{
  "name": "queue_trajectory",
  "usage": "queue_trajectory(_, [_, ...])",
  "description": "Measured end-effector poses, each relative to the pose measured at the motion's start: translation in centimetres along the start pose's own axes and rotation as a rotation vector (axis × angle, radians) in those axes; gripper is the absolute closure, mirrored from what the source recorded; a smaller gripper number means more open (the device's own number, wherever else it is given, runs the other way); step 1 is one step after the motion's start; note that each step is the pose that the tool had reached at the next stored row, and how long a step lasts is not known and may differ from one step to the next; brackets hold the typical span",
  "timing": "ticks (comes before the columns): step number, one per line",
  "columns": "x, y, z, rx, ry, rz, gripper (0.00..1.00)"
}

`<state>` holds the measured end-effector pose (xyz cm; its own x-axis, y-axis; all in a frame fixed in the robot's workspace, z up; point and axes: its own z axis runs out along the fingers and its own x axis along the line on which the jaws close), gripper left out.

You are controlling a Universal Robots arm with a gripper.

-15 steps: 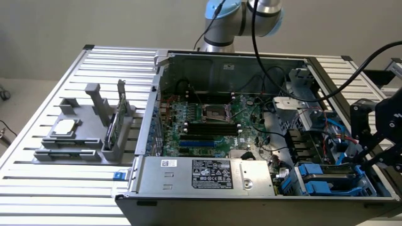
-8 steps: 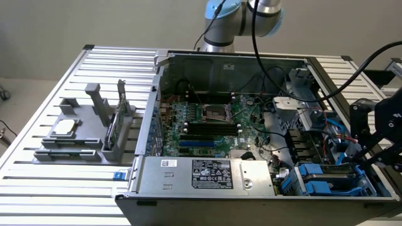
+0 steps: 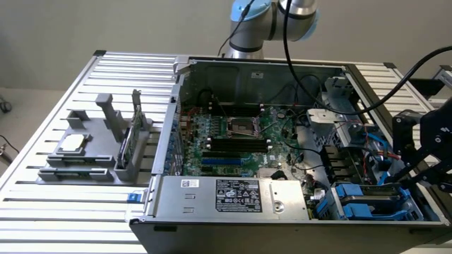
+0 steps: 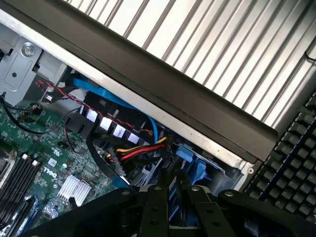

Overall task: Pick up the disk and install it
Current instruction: 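Insert the first disk wire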

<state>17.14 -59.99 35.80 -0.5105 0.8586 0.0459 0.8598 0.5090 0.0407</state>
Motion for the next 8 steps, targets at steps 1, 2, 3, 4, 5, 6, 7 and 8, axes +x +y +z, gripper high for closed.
queue_trajectory(1, [0.00, 0.00, 0.00, -0.0001, 0.0003, 0.000, 0.78])
queue_trajectory(2, [0.00, 0.00, 0.01, -0.0001, 0.0004, 0.001, 0.78])
queue_trajectory(3, [0.00, 0.00, 0.00, -0.0001, 0.0004, 0.001, 0.78])
queue_trajectory(4, [0.00, 0.00, 0.00, -0.0001, 0.0003, 0.001, 0.78])
queue_trajectory(5, [0.00, 0.00, 0.00, -0.0001, 0.0004, 0.001, 0.78])
queue_trajectory(6, [0.00, 0.00, 0.00, -0.0001, 0.0004, 0.001, 0.78])
queue_trajectory(7, [0.00, 0.00, 0.00, -0.0001, 0.0004, 0.001, 0.78])
queue_trajectory(8, [0.00, 0.00, 0.00, -0.0001, 0.0004, 0.001, 0.78])
